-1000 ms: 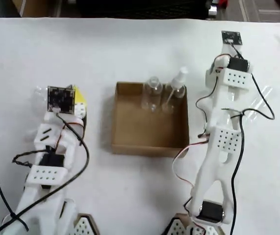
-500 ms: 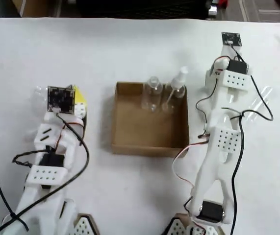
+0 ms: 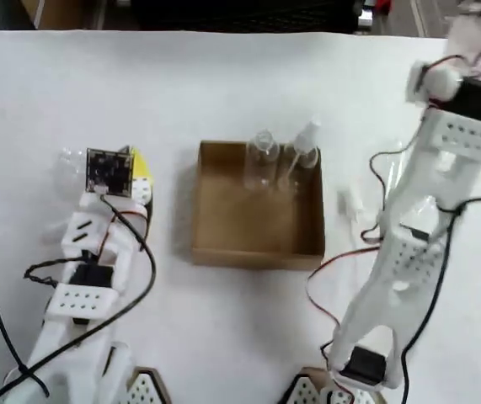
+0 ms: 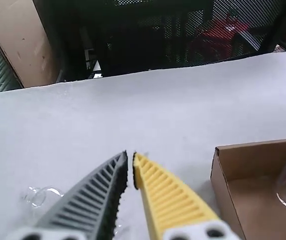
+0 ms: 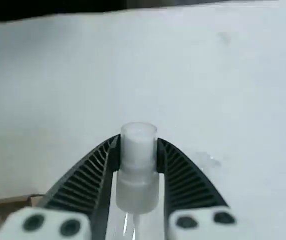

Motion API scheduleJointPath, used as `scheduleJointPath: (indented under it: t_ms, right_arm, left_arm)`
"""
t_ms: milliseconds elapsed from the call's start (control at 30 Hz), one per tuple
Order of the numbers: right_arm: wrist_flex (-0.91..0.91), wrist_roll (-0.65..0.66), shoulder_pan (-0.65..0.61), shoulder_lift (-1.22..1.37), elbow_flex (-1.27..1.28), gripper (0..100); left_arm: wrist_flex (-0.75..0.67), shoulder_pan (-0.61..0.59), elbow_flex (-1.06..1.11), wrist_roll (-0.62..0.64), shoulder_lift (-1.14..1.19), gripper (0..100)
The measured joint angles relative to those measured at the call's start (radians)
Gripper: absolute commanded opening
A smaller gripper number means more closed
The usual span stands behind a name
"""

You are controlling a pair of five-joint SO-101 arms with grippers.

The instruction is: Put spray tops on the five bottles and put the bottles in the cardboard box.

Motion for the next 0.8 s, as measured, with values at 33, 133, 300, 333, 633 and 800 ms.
scheduleJointPath:
  t_ms: [33, 133, 300, 333, 633, 800]
  right_arm:
    - [0.0, 0.0, 0.005, -0.051, 0.0, 1.6]
    - [0.002, 0.0, 0.003, -0.187, 0.0, 1.6]
    - [0.003, -0.005, 0.003, -0.382, -0.002, 1.6]
    - [0.003, -0.017, 0.003, -0.416, -0.002, 1.6]
    - [0.006, -0.147, -0.02, -0.701, 0.175, 1.6]
    - [0.006, -0.195, -0.132, -0.976, 0.591, 1.6]
  left_arm:
    - [0.0, 0.003, 0.0, 0.0, 0.0, 3]
    - [0.026, 0.023, -0.006, 0.0, 0.0, 11]
    - [0.308, 0.077, -0.153, 0.0, -0.052, 17]
    - [0.39, 0.094, -0.187, 0.0, -0.08, 17]
    - [0.855, 0.264, -0.269, -0.023, -0.463, 17]
    - [0.93, 0.345, -0.269, -0.032, -0.664, 20]
